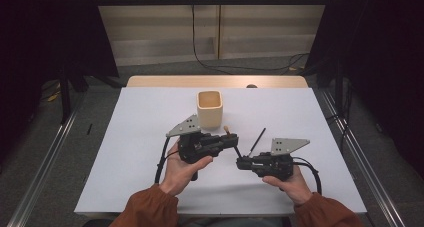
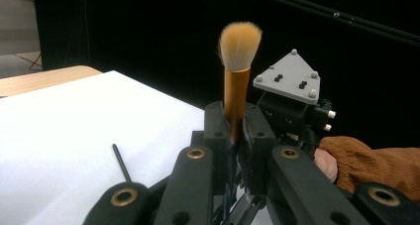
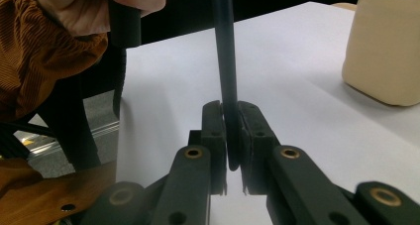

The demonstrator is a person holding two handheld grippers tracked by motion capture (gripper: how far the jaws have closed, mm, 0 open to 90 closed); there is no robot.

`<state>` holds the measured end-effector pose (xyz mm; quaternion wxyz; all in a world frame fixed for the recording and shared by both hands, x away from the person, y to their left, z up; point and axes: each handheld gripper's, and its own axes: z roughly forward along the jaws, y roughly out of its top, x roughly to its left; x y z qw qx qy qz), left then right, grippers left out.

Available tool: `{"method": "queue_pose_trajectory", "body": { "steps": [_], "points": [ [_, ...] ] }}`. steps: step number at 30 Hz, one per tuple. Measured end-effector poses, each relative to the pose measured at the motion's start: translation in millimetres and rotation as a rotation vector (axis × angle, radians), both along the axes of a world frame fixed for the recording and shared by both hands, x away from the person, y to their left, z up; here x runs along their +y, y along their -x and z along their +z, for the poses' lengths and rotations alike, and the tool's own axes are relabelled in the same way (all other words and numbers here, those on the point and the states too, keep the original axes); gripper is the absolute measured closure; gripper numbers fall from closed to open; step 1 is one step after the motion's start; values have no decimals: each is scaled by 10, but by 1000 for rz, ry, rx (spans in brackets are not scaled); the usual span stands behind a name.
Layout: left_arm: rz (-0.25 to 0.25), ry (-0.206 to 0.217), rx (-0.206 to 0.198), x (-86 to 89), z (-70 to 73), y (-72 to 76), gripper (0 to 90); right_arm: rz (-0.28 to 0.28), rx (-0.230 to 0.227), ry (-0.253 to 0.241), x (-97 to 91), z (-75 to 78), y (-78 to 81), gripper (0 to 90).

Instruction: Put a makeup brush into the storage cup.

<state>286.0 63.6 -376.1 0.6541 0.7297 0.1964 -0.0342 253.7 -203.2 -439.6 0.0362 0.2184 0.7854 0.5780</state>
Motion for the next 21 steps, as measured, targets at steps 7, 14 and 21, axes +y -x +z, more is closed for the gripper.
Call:
{"method": "queue_pose_trajectory", "body": {
  "steps": [7, 14, 21],
  "points": [
    [1, -3, -4, 6, -6, -14, 839, -12, 4, -2, -4, 3, -5, 689],
    [14, -5, -1, 43, 0, -34, 839, -53, -13, 14, -8, 23, 9, 478],
    [28, -11, 7, 76, -5, -57, 839, -74, -18, -12, -26, 43, 10, 326]
  ]
}}
